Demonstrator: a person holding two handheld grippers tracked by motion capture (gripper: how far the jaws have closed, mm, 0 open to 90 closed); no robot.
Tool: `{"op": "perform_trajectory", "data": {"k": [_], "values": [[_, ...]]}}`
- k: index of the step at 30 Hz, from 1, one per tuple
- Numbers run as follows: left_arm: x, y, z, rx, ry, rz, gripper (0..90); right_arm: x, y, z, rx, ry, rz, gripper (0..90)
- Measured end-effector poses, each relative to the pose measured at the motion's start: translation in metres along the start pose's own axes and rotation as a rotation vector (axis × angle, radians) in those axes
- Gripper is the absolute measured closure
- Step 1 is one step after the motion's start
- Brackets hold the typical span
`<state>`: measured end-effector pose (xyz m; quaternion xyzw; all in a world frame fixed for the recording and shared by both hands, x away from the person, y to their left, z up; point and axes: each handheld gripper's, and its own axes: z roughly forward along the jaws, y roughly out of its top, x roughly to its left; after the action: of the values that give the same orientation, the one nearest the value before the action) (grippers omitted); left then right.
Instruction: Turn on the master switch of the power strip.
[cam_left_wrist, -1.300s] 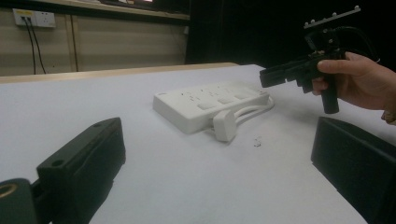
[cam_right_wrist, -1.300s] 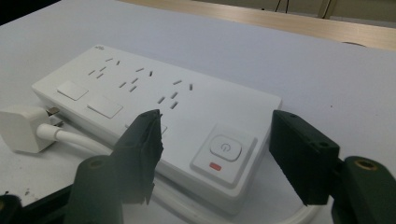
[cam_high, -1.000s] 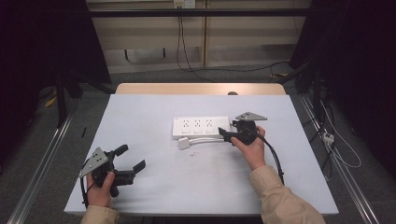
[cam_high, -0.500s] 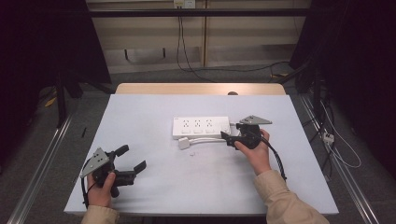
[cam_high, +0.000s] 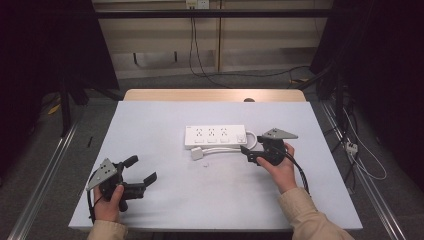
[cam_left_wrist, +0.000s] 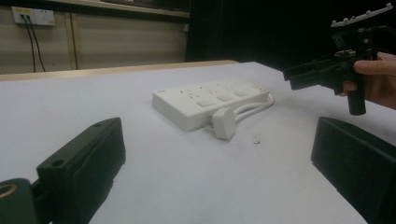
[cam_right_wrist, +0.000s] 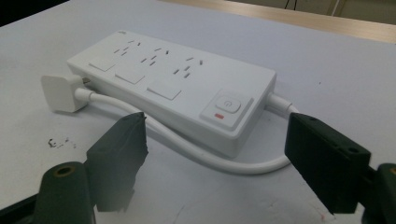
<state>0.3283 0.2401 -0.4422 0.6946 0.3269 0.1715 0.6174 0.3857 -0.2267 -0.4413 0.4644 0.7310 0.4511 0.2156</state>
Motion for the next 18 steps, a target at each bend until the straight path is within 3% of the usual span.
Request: {"op": "perform_trajectory", "data": {"k": [18], "values": [[-0.001, 0.000, 0.000, 0.000, 0.003, 0.001, 2.7, 0.003, -0.016, -0.025, -0.004, 0.034, -0.030, 18.7]]}}
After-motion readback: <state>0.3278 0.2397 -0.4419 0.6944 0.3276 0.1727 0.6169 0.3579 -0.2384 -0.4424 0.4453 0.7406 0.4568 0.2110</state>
